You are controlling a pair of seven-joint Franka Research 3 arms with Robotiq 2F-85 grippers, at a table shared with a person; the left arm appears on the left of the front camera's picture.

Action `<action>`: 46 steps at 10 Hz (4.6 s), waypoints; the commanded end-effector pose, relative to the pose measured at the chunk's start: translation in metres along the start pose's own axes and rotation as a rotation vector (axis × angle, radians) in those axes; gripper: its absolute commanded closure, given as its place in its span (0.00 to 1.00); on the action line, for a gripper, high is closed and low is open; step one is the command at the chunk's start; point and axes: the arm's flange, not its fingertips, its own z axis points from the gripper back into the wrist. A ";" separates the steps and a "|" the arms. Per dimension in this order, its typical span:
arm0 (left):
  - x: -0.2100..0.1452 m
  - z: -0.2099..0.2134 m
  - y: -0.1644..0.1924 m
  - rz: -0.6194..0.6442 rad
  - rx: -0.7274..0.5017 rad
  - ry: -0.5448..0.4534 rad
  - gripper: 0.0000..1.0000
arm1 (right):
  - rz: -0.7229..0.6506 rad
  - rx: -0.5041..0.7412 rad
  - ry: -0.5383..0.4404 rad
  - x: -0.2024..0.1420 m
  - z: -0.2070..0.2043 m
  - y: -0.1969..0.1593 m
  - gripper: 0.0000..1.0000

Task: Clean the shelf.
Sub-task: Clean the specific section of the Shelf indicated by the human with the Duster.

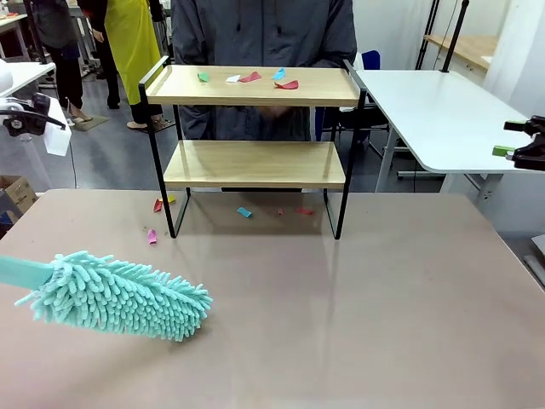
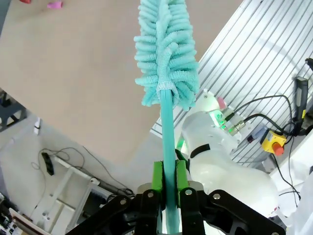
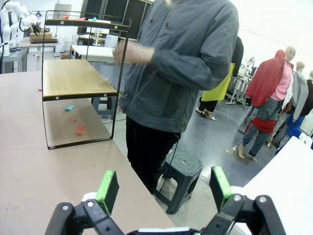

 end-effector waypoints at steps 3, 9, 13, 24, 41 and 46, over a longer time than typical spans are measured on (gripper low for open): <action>-0.002 -0.001 0.000 0.015 -0.013 -0.015 0.87 | -0.012 0.001 0.013 0.007 -0.001 -0.001 0.00; -0.002 -0.001 0.000 0.015 -0.013 -0.015 0.87 | -0.012 0.001 0.013 0.007 -0.001 -0.001 0.00; -0.002 -0.001 0.000 0.015 -0.013 -0.015 0.87 | -0.012 0.001 0.013 0.007 -0.001 -0.001 0.00; 0.062 0.142 -0.059 0.257 -0.449 -0.567 0.87 | -0.012 0.001 0.013 0.007 -0.001 -0.001 0.00; 0.267 0.187 -0.142 1.024 -0.240 -1.114 0.87 | -0.012 0.001 0.013 0.007 -0.001 -0.001 0.00; 0.313 0.140 -0.111 1.067 -0.244 -1.065 0.87 | -0.012 0.001 0.013 0.007 -0.001 -0.001 0.00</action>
